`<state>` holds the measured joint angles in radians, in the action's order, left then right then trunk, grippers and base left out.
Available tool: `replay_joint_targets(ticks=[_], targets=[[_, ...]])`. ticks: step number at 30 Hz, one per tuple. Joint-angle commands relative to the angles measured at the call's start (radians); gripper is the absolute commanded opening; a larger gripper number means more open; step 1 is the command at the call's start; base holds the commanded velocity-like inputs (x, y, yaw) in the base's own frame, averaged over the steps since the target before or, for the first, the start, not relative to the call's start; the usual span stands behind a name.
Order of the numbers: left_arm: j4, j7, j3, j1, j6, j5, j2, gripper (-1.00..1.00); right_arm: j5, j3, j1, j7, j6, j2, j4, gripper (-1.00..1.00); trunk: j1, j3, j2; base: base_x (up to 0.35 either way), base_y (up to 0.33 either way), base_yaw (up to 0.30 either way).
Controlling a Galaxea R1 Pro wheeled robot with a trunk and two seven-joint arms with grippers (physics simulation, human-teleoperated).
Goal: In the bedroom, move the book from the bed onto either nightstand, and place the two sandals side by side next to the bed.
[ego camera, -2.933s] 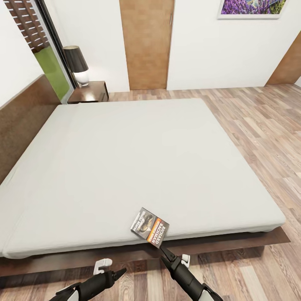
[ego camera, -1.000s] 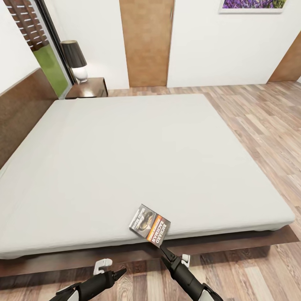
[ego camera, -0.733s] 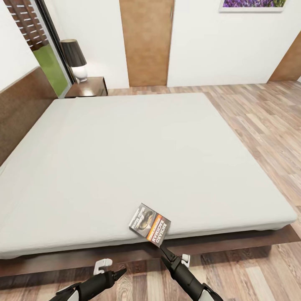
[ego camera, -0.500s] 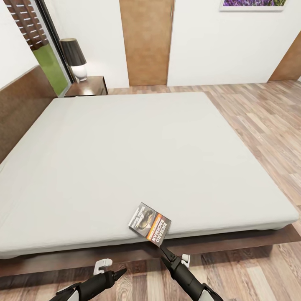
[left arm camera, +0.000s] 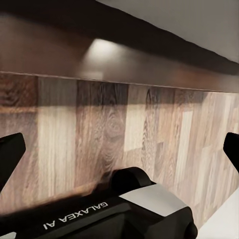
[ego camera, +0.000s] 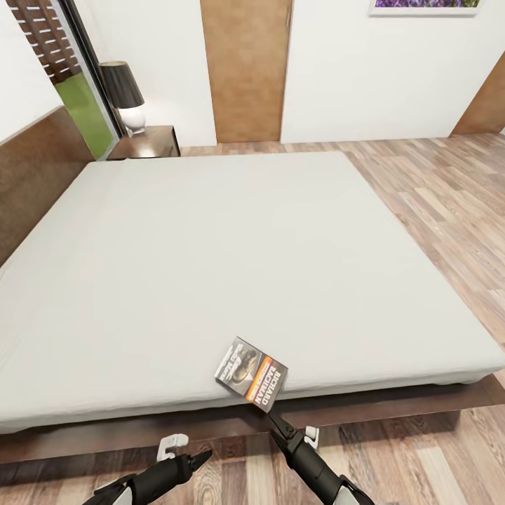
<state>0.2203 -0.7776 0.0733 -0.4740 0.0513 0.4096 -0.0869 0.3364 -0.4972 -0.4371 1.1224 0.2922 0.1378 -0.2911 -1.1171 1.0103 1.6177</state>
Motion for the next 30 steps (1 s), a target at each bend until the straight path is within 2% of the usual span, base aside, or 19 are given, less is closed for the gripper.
replay_joint_targets(ticks=[1,26,30], targets=[[0.001,-0.002,0.008,0.0,0.005,0.011,-0.001,1.0,0.007,0.0,0.0,0.001,0.01,0.0,0.0,1.0,0.0,0.001,0.0,0.0,0.0,0.0],[0.001,-0.002,0.008,0.0,0.005,0.009,-0.001,1.0,0.007,0.0,0.0,0.001,0.01,0.0,0.0,1.0,0.0,0.001,0.0,0.036,0.0,0.0],[0.001,-0.002,0.008,0.0,0.005,0.009,-0.001,1.0,0.007,0.0,0.0,0.001,0.01,0.0,0.0,1.0,-0.015,0.013,0.028,0.0,0.0,0.0]])
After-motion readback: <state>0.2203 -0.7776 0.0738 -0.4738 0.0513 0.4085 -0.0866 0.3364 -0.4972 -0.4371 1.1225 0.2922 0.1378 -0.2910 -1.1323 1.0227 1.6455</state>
